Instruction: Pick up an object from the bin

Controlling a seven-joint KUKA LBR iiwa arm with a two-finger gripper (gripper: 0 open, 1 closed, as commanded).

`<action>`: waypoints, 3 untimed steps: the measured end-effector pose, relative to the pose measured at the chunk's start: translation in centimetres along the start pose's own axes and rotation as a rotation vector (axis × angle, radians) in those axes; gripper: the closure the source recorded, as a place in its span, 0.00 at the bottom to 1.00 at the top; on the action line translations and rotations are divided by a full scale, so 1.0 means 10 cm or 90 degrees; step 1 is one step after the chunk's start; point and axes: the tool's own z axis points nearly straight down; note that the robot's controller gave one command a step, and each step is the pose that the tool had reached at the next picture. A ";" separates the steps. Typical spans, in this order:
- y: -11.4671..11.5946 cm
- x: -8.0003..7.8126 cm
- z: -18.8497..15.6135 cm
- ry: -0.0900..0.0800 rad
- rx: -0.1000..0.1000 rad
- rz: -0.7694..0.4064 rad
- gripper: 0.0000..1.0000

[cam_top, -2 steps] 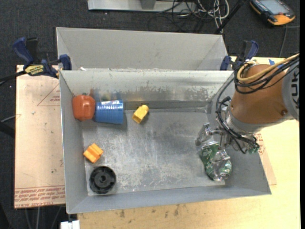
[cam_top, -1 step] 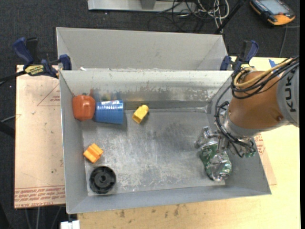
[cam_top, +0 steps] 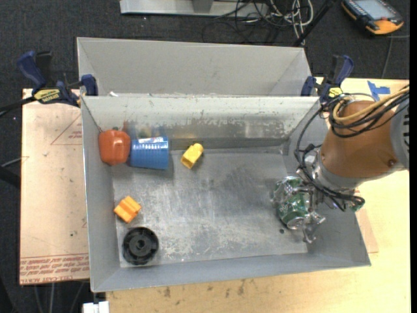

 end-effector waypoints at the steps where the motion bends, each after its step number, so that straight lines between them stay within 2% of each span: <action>1: -0.45 -0.25 0.23 -0.002 -0.003 0.029 1.00; 2: -0.45 -0.25 0.23 -0.003 -0.003 0.029 1.00; 3: -0.37 -0.20 -0.16 -0.003 -0.003 -0.008 1.00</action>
Offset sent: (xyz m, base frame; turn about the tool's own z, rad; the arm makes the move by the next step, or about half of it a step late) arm 0.0000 0.0000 0.0000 0.0000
